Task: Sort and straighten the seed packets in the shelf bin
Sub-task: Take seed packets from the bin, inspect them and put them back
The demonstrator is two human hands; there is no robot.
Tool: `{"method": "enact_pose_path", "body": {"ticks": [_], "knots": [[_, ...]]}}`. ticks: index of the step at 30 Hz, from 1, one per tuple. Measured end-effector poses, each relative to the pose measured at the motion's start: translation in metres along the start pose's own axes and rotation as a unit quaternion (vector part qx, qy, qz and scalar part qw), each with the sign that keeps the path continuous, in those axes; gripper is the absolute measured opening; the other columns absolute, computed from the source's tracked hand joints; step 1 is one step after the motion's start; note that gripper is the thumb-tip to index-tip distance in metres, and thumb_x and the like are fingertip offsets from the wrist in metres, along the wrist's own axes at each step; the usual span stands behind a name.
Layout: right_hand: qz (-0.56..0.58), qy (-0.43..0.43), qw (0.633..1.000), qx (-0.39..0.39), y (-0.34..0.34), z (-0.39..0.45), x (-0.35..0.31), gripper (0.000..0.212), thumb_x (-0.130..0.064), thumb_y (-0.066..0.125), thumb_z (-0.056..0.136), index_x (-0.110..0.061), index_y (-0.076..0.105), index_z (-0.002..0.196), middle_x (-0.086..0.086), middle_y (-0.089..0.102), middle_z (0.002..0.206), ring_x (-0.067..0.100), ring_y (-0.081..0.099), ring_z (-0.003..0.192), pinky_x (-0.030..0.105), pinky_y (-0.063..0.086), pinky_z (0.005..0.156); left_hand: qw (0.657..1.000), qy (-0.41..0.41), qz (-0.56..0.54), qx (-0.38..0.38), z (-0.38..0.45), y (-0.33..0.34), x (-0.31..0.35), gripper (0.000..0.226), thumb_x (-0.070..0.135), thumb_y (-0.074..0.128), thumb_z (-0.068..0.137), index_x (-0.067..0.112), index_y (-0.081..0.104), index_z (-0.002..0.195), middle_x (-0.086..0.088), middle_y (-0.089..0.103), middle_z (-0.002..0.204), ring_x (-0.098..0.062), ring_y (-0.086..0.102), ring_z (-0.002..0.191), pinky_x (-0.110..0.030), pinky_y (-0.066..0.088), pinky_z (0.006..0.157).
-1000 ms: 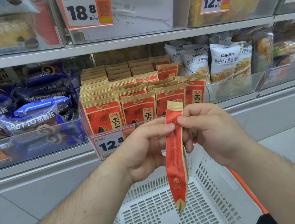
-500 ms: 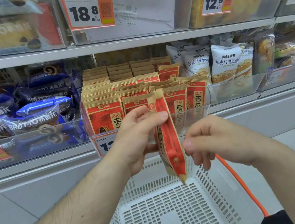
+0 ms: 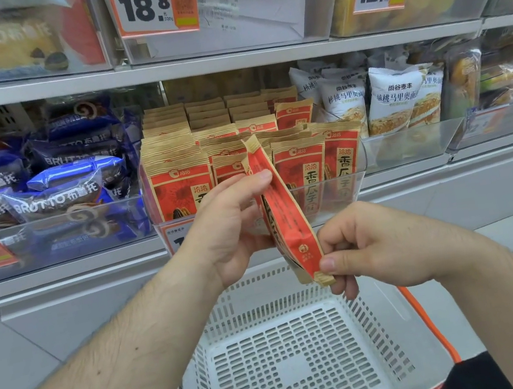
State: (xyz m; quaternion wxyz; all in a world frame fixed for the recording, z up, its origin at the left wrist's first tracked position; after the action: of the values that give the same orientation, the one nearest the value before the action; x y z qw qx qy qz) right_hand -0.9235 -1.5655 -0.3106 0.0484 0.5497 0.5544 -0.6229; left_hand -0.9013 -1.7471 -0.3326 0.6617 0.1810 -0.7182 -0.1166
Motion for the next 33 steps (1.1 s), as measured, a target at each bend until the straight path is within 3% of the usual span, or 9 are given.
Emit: {"method": "enact_pose_path", "body": {"ticks": [4, 8, 12, 15, 17, 21, 25, 28, 33], "knots": [[0.019, -0.008, 1.000, -0.006, -0.001, 0.001, 0.005, 0.022, -0.007, 0.062, 0.095, -0.010, 0.068, 0.074, 0.002, 0.072, 0.067, 0.014, 0.070, 0.062, 0.028, 0.056, 0.064, 1.000, 0.003, 0.005, -0.003, 0.000, 0.001, 0.000, 0.028, 0.032, 0.069, 0.064, 0.014, 0.063, 0.085, -0.006, 0.068, 0.078, -0.013, 0.064, 0.054, -0.034, 0.054, 0.051], [0.096, -0.047, 0.994, 0.034, -0.004, 0.002, 0.007, 0.014, -0.022, 0.077, 0.081, -0.010, 0.071, 0.077, 0.007, 0.071, 0.070, 0.019, 0.067, 0.062, 0.029, 0.056, 0.061, 0.999, 0.017, -0.015, -0.024, 0.001, -0.005, 0.001, 0.041, 0.016, 0.075, 0.060, 0.010, 0.066, 0.100, -0.011, 0.067, 0.092, -0.022, 0.068, 0.087, -0.039, 0.057, 0.064], [0.185, -0.002, 0.972, 0.147, -0.008, 0.009, 0.021, 0.059, -0.052, 0.079, 0.059, -0.012, 0.061, 0.098, -0.008, 0.068, 0.076, 0.014, 0.058, 0.057, 0.025, 0.042, 0.054, 0.988, 0.021, -0.078, -0.130, 0.000, -0.009, 0.000, 0.066, 0.018, 0.087, 0.044, 0.006, 0.073, 0.108, -0.014, 0.071, 0.107, -0.028, 0.068, 0.103, -0.050, 0.052, 0.096], [0.286, -0.004, 0.957, 0.058, 0.002, 0.016, 0.022, 0.071, -0.043, 0.080, 0.064, -0.013, 0.055, 0.124, -0.002, 0.072, 0.085, 0.014, 0.053, 0.054, 0.026, 0.040, 0.051, 0.979, 0.017, -0.085, -0.185, 0.001, -0.009, -0.003, 0.078, 0.027, 0.091, 0.046, 0.002, 0.070, 0.118, -0.020, 0.070, 0.116, -0.035, 0.062, 0.114, -0.056, 0.044, 0.104], [0.311, -0.020, 0.950, 0.029, 0.008, 0.018, 0.021, 0.069, -0.038, 0.081, 0.069, -0.012, 0.054, 0.126, 0.003, 0.072, 0.084, 0.018, 0.050, 0.057, 0.022, 0.039, 0.048, 0.975, 0.011, -0.096, -0.199, 0.002, -0.009, -0.005, 0.083, 0.026, 0.091, 0.050, -0.001, 0.065, 0.124, -0.021, 0.067, 0.121, -0.036, 0.060, 0.117, -0.056, 0.045, 0.104], [0.278, -0.004, 0.956, 0.098, 0.009, 0.020, 0.021, 0.041, -0.027, 0.078, 0.081, -0.014, 0.062, 0.117, 0.002, 0.073, 0.088, 0.028, 0.044, 0.067, 0.022, 0.037, 0.043, 0.983, 0.017, -0.088, -0.162, 0.002, -0.011, -0.001, 0.064, 0.028, 0.082, 0.067, 0.007, 0.066, 0.125, -0.021, 0.066, 0.121, -0.038, 0.062, 0.111, -0.053, 0.051, 0.098], [0.220, 0.033, 0.958, 0.179, 0.009, 0.021, 0.020, 0.020, -0.020, 0.071, 0.089, -0.021, 0.065, 0.108, -0.004, 0.075, 0.085, 0.009, 0.047, 0.044, 0.021, 0.038, 0.042, 0.999, 0.014, 0.023, -0.037, 0.003, -0.008, 0.002, 0.039, 0.035, 0.064, 0.090, 0.013, 0.069, 0.121, -0.017, 0.071, 0.118, -0.034, 0.068, 0.105, -0.050, 0.054, 0.093], [0.215, 0.048, 0.955, 0.199, 0.009, 0.022, 0.020, 0.010, -0.025, 0.066, 0.093, -0.019, 0.067, 0.102, -0.003, 0.074, 0.078, 0.010, 0.049, 0.043, 0.021, 0.041, 0.044, 0.999, 0.001, 0.038, 0.007, 0.003, -0.007, 0.000, 0.033, 0.032, 0.052, 0.097, 0.012, 0.071, 0.115, -0.016, 0.075, 0.110, -0.029, 0.071, 0.095, -0.046, 0.057, 0.086], [0.222, 0.046, 0.941, 0.250, 0.005, 0.025, 0.022, 0.021, -0.026, 0.054, 0.100, -0.010, 0.067, 0.095, 0.003, 0.070, 0.070, 0.014, 0.052, 0.045, 0.023, 0.042, 0.049, 0.999, -0.032, 0.014, 0.009, 0.004, -0.006, -0.002, 0.032, 0.027, 0.045, 0.104, 0.010, 0.069, 0.117, -0.015, 0.076, 0.106, -0.026, 0.073, 0.092, -0.044, 0.059, 0.082]]}}
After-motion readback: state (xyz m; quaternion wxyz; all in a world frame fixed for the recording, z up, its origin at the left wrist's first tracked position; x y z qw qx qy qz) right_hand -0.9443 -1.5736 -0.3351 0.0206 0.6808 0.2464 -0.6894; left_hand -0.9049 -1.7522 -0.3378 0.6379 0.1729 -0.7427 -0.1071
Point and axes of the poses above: each hand's wrist, its own z-axis towards the middle knuckle, its own y-axis out of the palm, x = y × z, the point moved 1 cm from there along z, towards the middle knuckle
